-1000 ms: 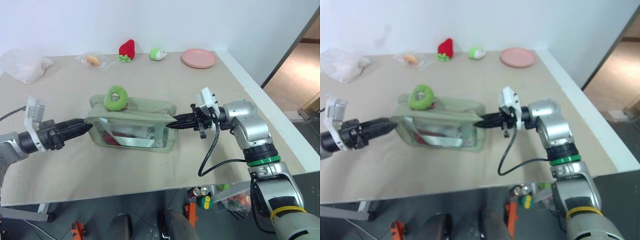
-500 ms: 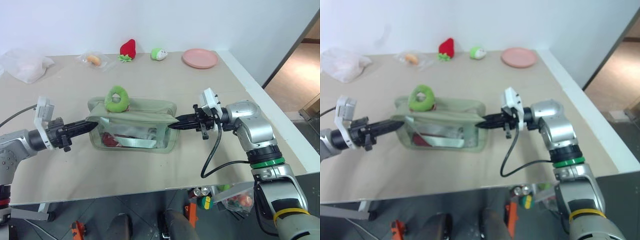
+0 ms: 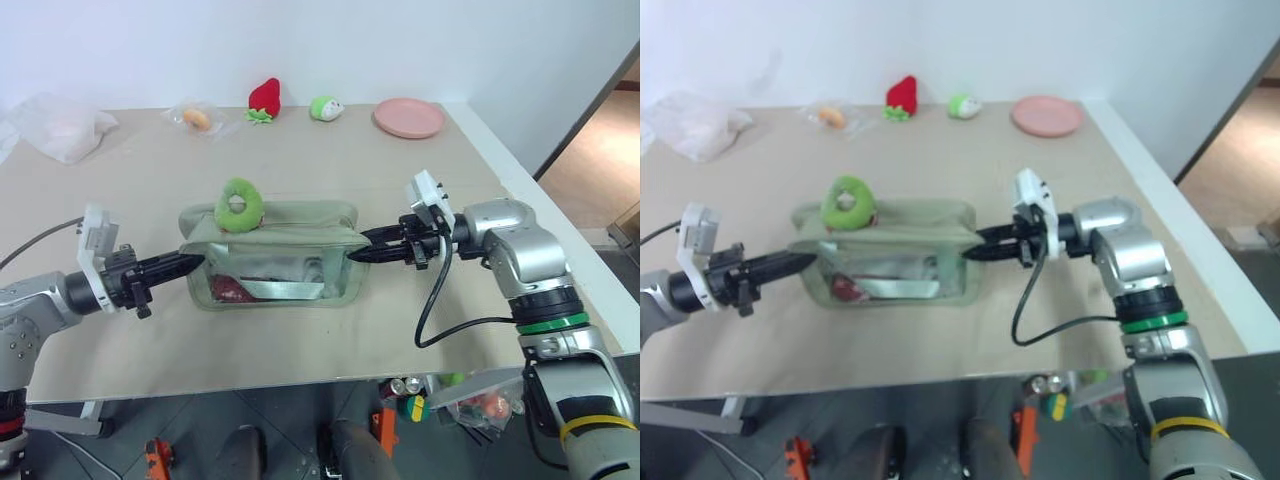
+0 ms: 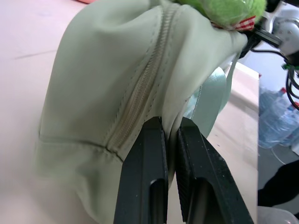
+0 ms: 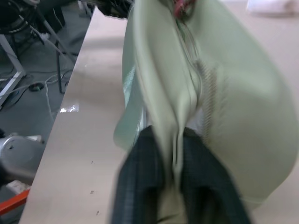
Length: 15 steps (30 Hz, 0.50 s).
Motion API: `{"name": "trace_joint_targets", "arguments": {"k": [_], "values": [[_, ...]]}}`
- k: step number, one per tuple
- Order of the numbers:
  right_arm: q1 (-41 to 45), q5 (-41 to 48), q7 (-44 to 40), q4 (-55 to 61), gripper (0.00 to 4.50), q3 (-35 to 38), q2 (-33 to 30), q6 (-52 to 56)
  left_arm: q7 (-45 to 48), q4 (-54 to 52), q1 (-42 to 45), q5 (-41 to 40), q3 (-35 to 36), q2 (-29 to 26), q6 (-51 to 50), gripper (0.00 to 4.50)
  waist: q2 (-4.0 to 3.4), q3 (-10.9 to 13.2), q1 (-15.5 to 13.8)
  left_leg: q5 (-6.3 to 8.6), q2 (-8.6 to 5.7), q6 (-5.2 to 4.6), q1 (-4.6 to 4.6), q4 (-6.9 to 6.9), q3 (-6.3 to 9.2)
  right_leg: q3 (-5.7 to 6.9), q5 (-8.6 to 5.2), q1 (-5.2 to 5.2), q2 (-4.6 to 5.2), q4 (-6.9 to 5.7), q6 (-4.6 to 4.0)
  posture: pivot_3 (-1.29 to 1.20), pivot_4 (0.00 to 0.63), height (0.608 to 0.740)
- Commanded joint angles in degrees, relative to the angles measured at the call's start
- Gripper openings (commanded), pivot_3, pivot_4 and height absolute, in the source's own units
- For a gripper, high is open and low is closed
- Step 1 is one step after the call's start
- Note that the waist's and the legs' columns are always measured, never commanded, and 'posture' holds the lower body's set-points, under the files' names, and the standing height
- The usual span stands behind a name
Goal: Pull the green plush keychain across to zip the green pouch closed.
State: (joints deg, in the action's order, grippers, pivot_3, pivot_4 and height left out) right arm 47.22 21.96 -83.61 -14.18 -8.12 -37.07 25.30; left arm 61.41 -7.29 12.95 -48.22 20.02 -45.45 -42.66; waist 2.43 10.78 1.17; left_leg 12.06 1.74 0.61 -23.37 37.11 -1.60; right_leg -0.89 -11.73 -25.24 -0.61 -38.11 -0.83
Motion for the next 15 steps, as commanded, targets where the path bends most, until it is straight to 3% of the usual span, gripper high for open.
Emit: {"name": "trace_joint_targets", "arguments": {"k": [1, 7, 12, 15], "values": [[0.6, 3.0, -0.4, 3.5, 2.41, 3.1, -2.4, 4.6, -0.3, -1.9, 0.3, -0.7, -0.1, 0.5, 0.5, 0.28, 0.00, 0.0, 0.0, 0.00, 0.00, 0.00, 0.01, 0.00, 0.01, -0.03, 0.00, 0.00, 0.02, 0.02, 0.00, 0.00, 0.150, 0.740], [-0.1, 2.2, 2.8, 5.1, 4.42, 4.0, -3.9, 5.0, -0.5, -0.8, 1.5, 0.3, -1.1, 1.5, 1.3, 0.28, -0.01, 0.0, 0.0, 0.00, -0.02, 0.00, 0.00, 0.01, 0.00, 0.05, 0.00, 0.02, -0.02, 0.02, 0.01, 0.00, 0.150, 0.740], [5.1, 7.3, 6.5, 3.4, 4.42, 11.0, -4.3, 8.1, -0.3, -0.8, 1.7, 0.7, -1.4, 1.8, 1.6, 0.28, -0.02, 0.0, -0.1, 0.00, -0.06, 0.00, -0.05, 0.07, -0.01, 0.03, 0.03, 0.01, -0.01, 0.02, 0.05, 0.00, 0.150, 0.740], [11.4, 12.9, 10.1, 3.8, 4.42, 15.0, -1.1, 12.2, -0.1, -0.5, 1.6, 0.9, -1.5, 1.6, 2.0, 0.28, -0.13, 0.1, 0.1, 0.00, -0.07, 0.00, -0.05, 0.07, -0.05, -0.06, 0.07, -0.05, -0.02, 0.02, 0.15, 0.00, 0.150, 0.740]]}}
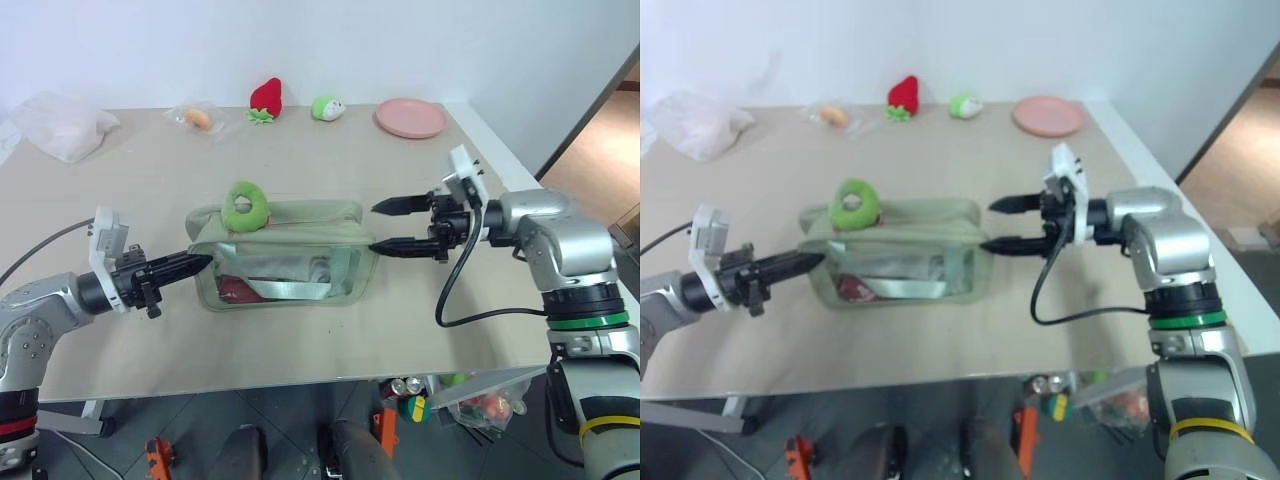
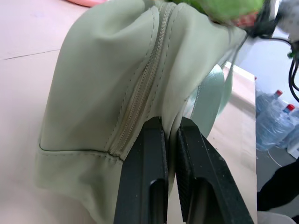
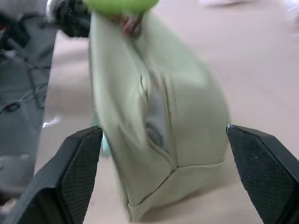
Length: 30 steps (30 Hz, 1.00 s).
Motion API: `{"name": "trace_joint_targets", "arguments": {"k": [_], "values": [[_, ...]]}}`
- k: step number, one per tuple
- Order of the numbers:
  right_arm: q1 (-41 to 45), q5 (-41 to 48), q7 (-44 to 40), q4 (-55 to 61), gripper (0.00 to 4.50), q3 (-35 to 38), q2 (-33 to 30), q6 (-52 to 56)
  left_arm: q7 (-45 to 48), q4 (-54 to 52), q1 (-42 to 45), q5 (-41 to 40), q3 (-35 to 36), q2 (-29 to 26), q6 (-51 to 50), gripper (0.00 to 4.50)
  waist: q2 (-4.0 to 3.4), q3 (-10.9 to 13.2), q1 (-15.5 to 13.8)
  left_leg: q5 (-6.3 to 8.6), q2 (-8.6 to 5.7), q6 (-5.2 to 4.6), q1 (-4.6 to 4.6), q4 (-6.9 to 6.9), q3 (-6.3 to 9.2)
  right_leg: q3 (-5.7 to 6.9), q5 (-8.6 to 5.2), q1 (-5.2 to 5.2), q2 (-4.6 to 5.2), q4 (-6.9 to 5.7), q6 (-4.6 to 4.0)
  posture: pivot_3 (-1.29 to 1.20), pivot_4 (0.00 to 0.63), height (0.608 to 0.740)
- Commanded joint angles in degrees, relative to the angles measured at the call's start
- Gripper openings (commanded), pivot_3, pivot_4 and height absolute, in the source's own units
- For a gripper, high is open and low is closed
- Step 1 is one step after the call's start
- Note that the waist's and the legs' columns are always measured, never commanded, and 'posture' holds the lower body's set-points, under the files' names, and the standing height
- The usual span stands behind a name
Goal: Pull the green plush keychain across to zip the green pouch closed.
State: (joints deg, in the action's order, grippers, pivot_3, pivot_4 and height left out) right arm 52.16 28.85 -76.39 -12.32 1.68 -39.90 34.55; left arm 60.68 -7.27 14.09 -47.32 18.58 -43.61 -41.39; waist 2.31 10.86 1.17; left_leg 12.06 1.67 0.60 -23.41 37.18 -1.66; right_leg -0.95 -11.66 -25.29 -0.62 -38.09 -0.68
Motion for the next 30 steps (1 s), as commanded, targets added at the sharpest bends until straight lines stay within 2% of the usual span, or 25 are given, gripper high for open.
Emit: {"name": "trace_joint_targets", "arguments": {"k": [1, 5, 8, 16, 26, 30], "values": [[8.5, 7.3, 4.7, 2.1, 4.42, 5.6, 3.5, 4.6, 0.7, -0.4, 0.4, 0.1, -0.2, -0.3, 0.9, 0.28, -0.01, 0.0, 0.2, 0.00, 0.00, 0.00, 0.00, 0.00, -0.01, 0.00, 0.00, 0.00, 0.00, 0.00, 0.00, 0.00, 0.150, 0.740], [14.3, 0.8, 15.7, -1.8, 4.42, -0.3, 13.0, 5.0, 1.0, 0.4, 1.4, 0.6, -0.7, -0.1, 1.6, 0.28, 0.14, -0.1, 1.1, 0.00, 0.18, 0.00, 0.11, -0.02, 0.04, 0.00, 0.07, 0.04, -0.12, -0.01, -0.16, 0.00, 0.150, 0.740], [15.1, -1.8, 17.7, -2.2, 4.42, -5.3, 18.3, 4.8, 1.1, 0.8, 2.0, 0.8, -1.0, 0.3, 2.2, 0.28, 0.18, -0.1, 1.0, 0.00, 0.40, 0.00, 0.10, -0.08, 0.05, 0.18, 0.02, 0.03, -0.24, -0.05, -0.39, 0.00, 0.150, 0.740], [16.1, -6.7, 17.0, -6.6, 4.42, -11.0, 23.2, 0.5, 0.7, -0.5, 1.4, 0.6, -1.1, 1.2, 2.5, 0.28, 0.11, -0.1, 0.6, 0.01, 0.26, 0.00, -0.15, -0.22, 0.06, 0.10, -0.09, -0.14, -0.03, 0.01, -0.27, 0.00, 0.150, 0.740], [14.9, -9.4, 14.3, -7.3, 4.42, -14.8, 25.6, -1.3, 0.3, -1.1, 0.8, 0.8, -1.4, 2.0, 2.8, 0.28, 0.11, -0.1, 0.7, 0.01, 0.22, 0.00, -0.05, -0.20, 0.08, 0.09, -0.05, -0.10, -0.02, 0.00, -0.23, 0.00, 0.150, 0.740], [14.5, -9.4, 14.0, -7.2, 3.26, -14.2, 25.6, -1.2, 0.1, -1.5, 0.4, 0.7, -1.4, 2.2, 2.8, 0.28, 0.11, -0.1, 0.7, 0.00, 0.22, 0.00, -0.05, -0.21, 0.08, 0.11, -0.06, -0.09, -0.02, -0.01, -0.24, 0.00, 0.150, 0.740]]}}
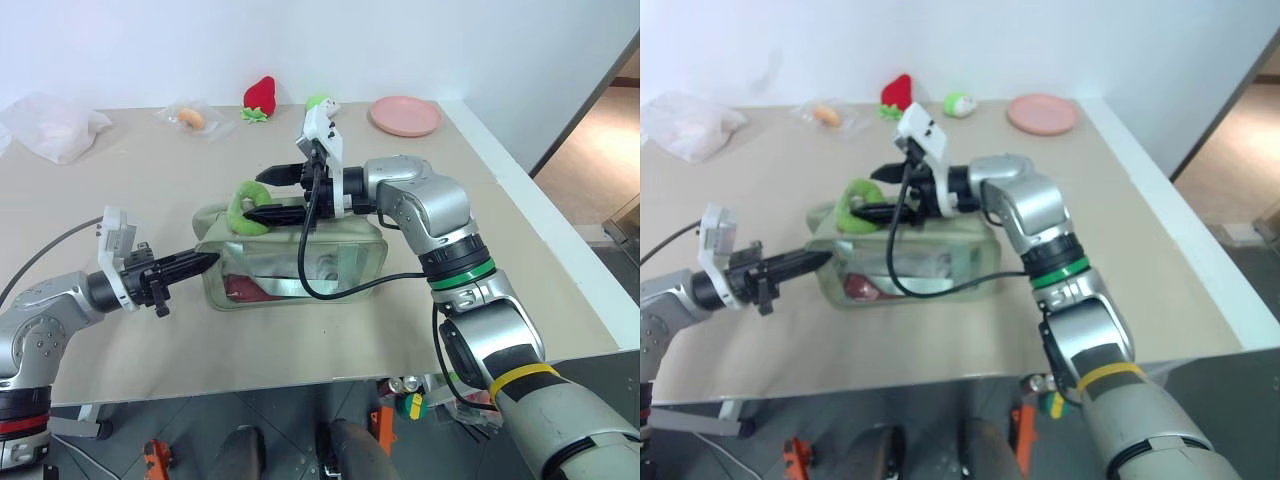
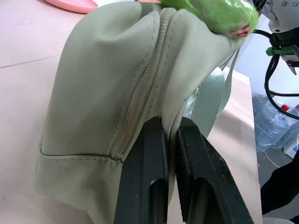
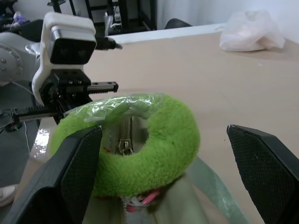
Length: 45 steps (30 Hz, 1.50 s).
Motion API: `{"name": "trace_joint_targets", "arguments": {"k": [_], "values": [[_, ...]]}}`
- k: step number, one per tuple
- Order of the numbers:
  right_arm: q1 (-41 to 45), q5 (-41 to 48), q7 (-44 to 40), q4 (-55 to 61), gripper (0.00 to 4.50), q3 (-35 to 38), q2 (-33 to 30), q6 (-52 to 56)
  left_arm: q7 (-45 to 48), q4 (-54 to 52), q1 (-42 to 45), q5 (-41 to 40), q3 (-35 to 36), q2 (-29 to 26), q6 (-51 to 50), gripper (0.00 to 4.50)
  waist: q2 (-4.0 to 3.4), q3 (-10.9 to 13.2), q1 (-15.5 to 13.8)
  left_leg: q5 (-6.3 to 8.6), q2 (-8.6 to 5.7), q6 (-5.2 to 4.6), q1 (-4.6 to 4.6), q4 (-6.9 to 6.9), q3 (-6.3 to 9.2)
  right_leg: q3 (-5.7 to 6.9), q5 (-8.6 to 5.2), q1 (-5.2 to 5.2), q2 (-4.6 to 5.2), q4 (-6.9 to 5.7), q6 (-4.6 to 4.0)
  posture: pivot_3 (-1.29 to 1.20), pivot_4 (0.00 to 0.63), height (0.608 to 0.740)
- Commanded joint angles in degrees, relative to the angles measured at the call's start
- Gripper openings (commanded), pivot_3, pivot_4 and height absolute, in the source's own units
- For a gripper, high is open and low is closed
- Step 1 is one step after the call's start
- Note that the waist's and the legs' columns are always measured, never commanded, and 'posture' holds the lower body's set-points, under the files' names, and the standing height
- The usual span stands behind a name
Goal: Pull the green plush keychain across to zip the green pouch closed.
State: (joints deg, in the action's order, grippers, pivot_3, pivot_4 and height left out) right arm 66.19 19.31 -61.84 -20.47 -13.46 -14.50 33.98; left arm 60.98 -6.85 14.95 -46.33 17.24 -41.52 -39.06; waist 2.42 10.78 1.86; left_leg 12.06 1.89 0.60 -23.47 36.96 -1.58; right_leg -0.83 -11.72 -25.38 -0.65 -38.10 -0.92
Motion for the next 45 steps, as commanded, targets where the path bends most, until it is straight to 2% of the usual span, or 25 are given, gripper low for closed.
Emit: {"name": "trace_joint_targets", "arguments": {"k": [1, 9, 10, 18, 25, 33, 36, 40, 42, 45], "values": [[0.3, 0.2, -0.7, 1.0, 2.89, 1.0, 0.1, -0.7, -0.2, -1.9, -0.5, -0.3, 0.0, 0.1, 0.5, 0.28, 0.00, 0.0, 0.0, 0.00, 0.00, 0.00, 0.00, 0.00, 0.00, -0.01, 0.00, 0.00, 0.01, 0.00, 0.00, 0.00, 0.150, 0.740], [-1.1, 0.7, -2.9, 2.8, 0.12, 0.8, -0.7, -0.5, -0.4, -1.6, -0.1, 0.0, -0.8, 0.6, 0.8, 0.28, 0.00, 0.0, 0.0, 0.00, -0.02, 0.00, 0.02, 0.01, 0.00, -0.03, 0.00, 0.02, 0.02, 0.00, 0.01, 0.00, 0.150, 0.740], [-1.4, 0.8, -3.3, 3.2, 0.05, 0.7, -0.8, -0.3, -0.3, -1.6, 0.0, -0.1, -0.9, 0.7, 0.8, 0.28, 0.00, 0.0, 0.0, 0.00, -0.02, 0.00, 0.02, 0.01, 0.00, -0.02, 0.00, 0.03, 0.02, 0.00, 0.01, 0.00, 0.150, 0.740], [-1.5, 0.2, -4.4, 3.6, 0.05, 2.1, -3.5, -1.0, 0.0, -1.2, 0.5, -0.1, -1.6, 0.8, 0.9, 0.28, 0.00, 0.0, -0.2, 0.00, -0.08, 0.00, 0.03, 0.04, 0.00, 0.00, 0.00, 0.06, 0.02, 0.00, 0.02, 0.00, 0.150, 0.740], [1.3, 0.3, -3.8, 0.3, 0.05, 7.1, -10.8, -1.0, 0.1, -1.2, 0.4, -0.1, -2.1, 1.0, 0.8, 0.28, 0.00, 0.0, -0.6, 0.00, -0.16, 0.00, 0.02, 0.04, -0.01, -0.06, -0.02, 0.06, 0.03, 0.02, 0.08, 0.00, 0.150, 0.740], [-3.1, -2.1, -7.1, 2.1, 0.05, 9.9, -24.6, -7.0, 0.2, -1.2, 0.6, 0.1, -2.3, 1.5, 0.8, 0.28, 0.00, 0.0, -0.8, 0.00, -0.27, 0.00, 0.01, -0.03, -0.06, -0.03, -0.11, 0.09, 0.07, 0.07, 0.20, 0.00, 0.150, 0.740], [-4.7, -7.3, -3.7, -1.5, 0.05, 10.7, -30.6, -13.8, 0.3, -1.4, 0.0, 0.0, -2.0, 1.4, 0.8, 0.28, -0.01, 0.0, -0.8, 0.00, -0.28, 0.00, 0.00, -0.04, -0.08, -0.04, -0.11, 0.08, 0.07, 0.08, 0.20, 0.00, 0.150, 0.740], [-5.5, -12.6, 0.8, -5.8, 0.05, 10.7, -35.6, -19.6, 0.5, -1.8, -0.9, -0.2, -1.4, 1.1, 0.5, 0.28, -0.04, 0.0, -0.6, 0.00, -0.26, 0.00, 0.05, -0.05, -0.14, -0.13, -0.11, 0.07, 0.05, 0.08, 0.20, 0.00, 0.150, 0.740], [-10.4, -13.0, 1.8, -4.5, 0.05, 10.7, -35.7, -20.3, 0.5, -1.8, -1.2, -0.5, -1.0, 0.6, 0.1, 0.28, -0.02, 0.0, -0.4, 0.00, -0.21, 0.00, 0.10, -0.09, -0.13, -0.21, -0.09, 0.06, 0.03, 0.08, 0.18, 0.00, 0.150, 0.740], [-22.5, -14.2, 5.3, 2.6, 0.05, 7.1, -30.7, -21.0, -0.8, -1.4, -1.2, -1.3, -0.4, 0.3, -1.2, 0.28, 0.47, -0.3, -0.5, 0.01, -0.12, 0.00, 0.18, -0.25, -0.09, -0.07, -0.22, 0.15, 0.03, 0.08, 0.04, 0.00, 0.150, 0.740]]}}
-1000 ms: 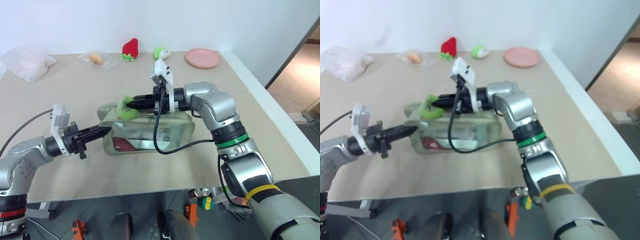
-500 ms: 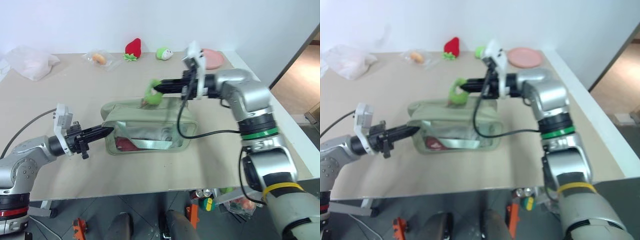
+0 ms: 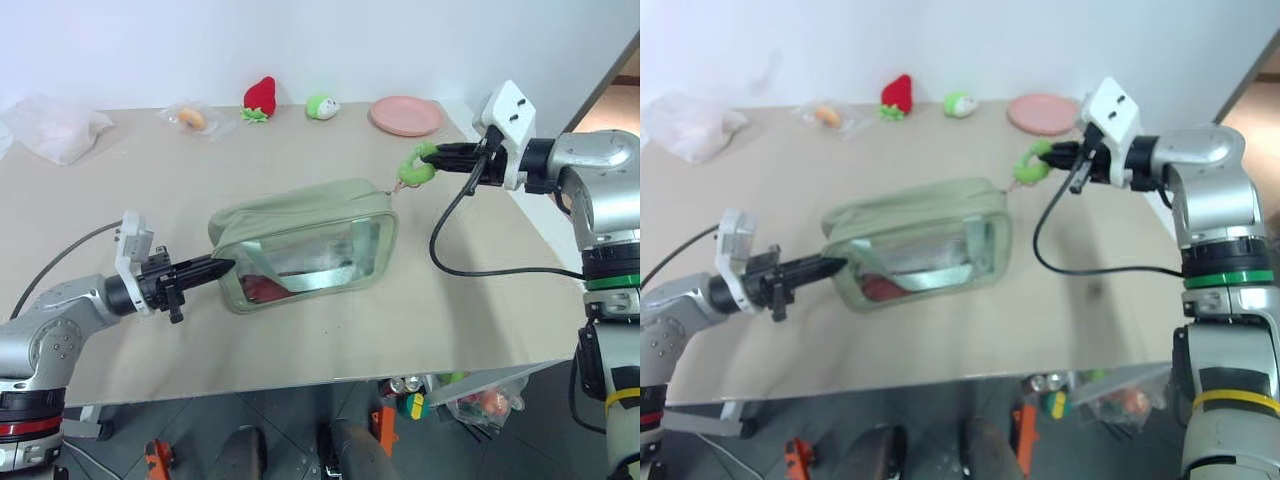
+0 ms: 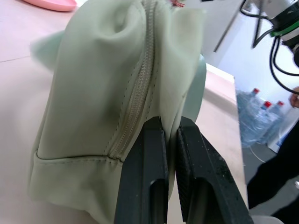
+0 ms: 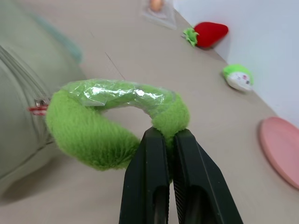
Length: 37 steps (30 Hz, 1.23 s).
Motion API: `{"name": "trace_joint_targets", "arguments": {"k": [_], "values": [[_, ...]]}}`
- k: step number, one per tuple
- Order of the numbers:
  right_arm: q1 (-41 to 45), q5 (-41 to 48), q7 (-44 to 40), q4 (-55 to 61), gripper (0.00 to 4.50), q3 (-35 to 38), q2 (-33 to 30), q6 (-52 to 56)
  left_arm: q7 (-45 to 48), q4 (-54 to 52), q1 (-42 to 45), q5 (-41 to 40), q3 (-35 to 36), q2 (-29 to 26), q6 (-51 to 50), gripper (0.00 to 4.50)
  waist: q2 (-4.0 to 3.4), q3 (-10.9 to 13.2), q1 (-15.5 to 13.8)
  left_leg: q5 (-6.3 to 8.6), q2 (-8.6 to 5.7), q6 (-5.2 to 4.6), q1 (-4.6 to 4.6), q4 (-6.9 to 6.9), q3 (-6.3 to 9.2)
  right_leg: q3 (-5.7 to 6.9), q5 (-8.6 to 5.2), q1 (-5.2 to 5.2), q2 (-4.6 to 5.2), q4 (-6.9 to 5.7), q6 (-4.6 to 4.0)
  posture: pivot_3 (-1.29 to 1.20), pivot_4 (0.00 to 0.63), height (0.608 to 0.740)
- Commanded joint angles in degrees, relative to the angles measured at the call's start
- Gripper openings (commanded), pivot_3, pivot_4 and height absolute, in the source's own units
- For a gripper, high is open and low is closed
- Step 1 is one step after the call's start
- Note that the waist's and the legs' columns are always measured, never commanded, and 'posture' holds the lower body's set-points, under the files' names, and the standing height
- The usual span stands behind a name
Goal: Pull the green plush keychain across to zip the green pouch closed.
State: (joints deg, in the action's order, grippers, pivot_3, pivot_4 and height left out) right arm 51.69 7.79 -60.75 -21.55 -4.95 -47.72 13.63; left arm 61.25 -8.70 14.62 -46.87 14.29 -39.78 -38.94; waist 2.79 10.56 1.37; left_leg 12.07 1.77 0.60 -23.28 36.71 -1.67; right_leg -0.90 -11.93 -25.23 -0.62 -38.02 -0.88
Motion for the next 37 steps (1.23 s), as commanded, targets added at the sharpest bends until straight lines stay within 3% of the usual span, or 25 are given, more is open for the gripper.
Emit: {"name": "trace_joint_targets", "arguments": {"k": [1, 6, 11, 13, 17, 24, 26, 27, 29, 33, 37], "values": [[-10.8, -3.7, 5.5, 5.5, 0.05, -2.7, 4.2, -1.8, -1.7, 0.6, -0.8, -1.0, 2.8, -1.4, -1.7, 0.28, 0.11, -0.1, 0.0, 0.00, 0.03, 0.00, 0.01, -0.04, 0.04, 0.05, -0.03, -0.01, -0.01, 0.00, -0.03, 0.00, 0.150, 0.740], [-15.9, -6.5, 9.9, 7.4, 0.05, -5.7, 11.4, -1.8, -2.9, 0.3, -0.9, -1.9, 3.0, -1.6, -2.9, 0.28, -0.46, 0.2, 1.4, -0.05, 0.08, 0.08, 0.19, -0.12, 0.05, -0.16, 0.05, -0.12, -0.15, -0.19, -0.16, 0.00, 0.150, 0.740], [-13.9, -4.4, 10.7, 7.6, 0.05, -2.8, 11.9, 2.5, -4.6, 0.4, -0.7, -2.1, 3.0, -1.6, -3.8, 0.28, -0.36, 0.1, 1.3, -0.18, 0.08, 0.24, 0.31, -0.08, 0.05, -0.05, 0.16, 0.02, -0.28, -0.17, -0.24, 0.00, 0.150, 0.740], [-12.8, -0.7, 8.7, 8.5, 0.67, -0.1, 11.1, 6.9, -5.1, 0.6, -0.6, -2.3, 3.1, -1.5, -4.1, 0.28, -0.37, 0.1, 1.3, -0.18, 0.08, 0.24, 0.31, -0.08, 0.03, -0.05, 0.16, 0.03, -0.30, -0.17, -0.24, 0.00, 0.150, 0.740], [-12.2, 6.7, 5.5, 13.7, 1.61, 5.2, 9.4, 14.4, -8.0, 2.3, 1.2, -3.1, 3.8, -0.4, -4.9, 1.37, -0.37, 0.1, 1.2, -0.18, 0.07, 0.23, 0.20, -0.11, 0.05, -0.03, 0.16, -0.02, -0.30, -0.14, -0.25, 0.00, 0.150, 0.740], [-15.8, 20.1, -0.6, 22.3, 3.95, 13.3, 3.9, 28.5, -10.7, 1.2, 4.0, -6.8, 6.6, 0.2, -6.0, 3.67, -0.36, 0.1, 1.1, -0.17, 0.05, 0.22, 0.06, -0.13, 0.08, 0.01, 0.13, -0.07, -0.23, -0.08, -0.22, 0.00, 0.150, 0.740], [-17.7, 24.0, -2.5, 24.6, 4.46, 15.4, 1.3, 32.7, -11.9, 0.2, 4.5, -7.9, 8.3, -0.4, -6.3, 4.28, -0.36, 0.1, 1.0, -0.16, 0.04, 0.21, 0.04, -0.13, 0.09, 0.03, 0.11, -0.06, -0.20, -0.06, -0.19, 0.00, 0.150, 0.740], [-18.6, 25.7, -3.3, 25.5, 4.50, 16.4, 0.1, 34.4, -12.1, -0.6, 4.4, -8.1, 8.9, -0.7, -6.0, 4.47, -0.35, 0.1, 0.9, -0.16, 0.04, 0.21, 0.03, -0.12, 0.09, 0.03, 0.11, -0.06, -0.19, -0.06, -0.19, 0.00, 0.150, 0.740], [-20.8, 28.7, -5.1, 27.6, 4.50, 18.0, -2.3, 36.7, -13.2, -0.6, 4.2, -8.9, 9.4, -2.3, -8.7, 4.47, -0.35, 0.1, 0.9, -0.16, 0.01, 0.21, 0.02, -0.12, 0.08, 0.01, 0.10, -0.06, -0.12, -0.05, -0.15, 0.00, 0.150, 0.740], [-25.6, 31.9, -4.9, 28.6, 4.50, 25.2, -6.7, 38.8, -9.1, -0.4, -5.9, -3.1, 9.7, -10.4, -9.4, 4.47, -0.40, 0.1, 1.3, -0.14, 0.00, 0.19, 0.16, -0.17, 0.08, -0.16, 0.11, -0.06, -0.13, -0.05, -0.13, 0.00, 0.150, 0.740], [-29.3, 33.1, -2.9, 30.6, 4.50, 27.4, -7.1, 39.2, -7.5, 2.1, -8.4, -5.0, 12.7, -11.7, -10.4, 4.47, -0.35, 0.2, 1.2, -0.14, 0.00, 0.18, 0.16, -0.17, 0.07, 0.05, 0.05, -0.06, -0.15, -0.05, -0.19, 0.00, 0.150, 0.740]]}}
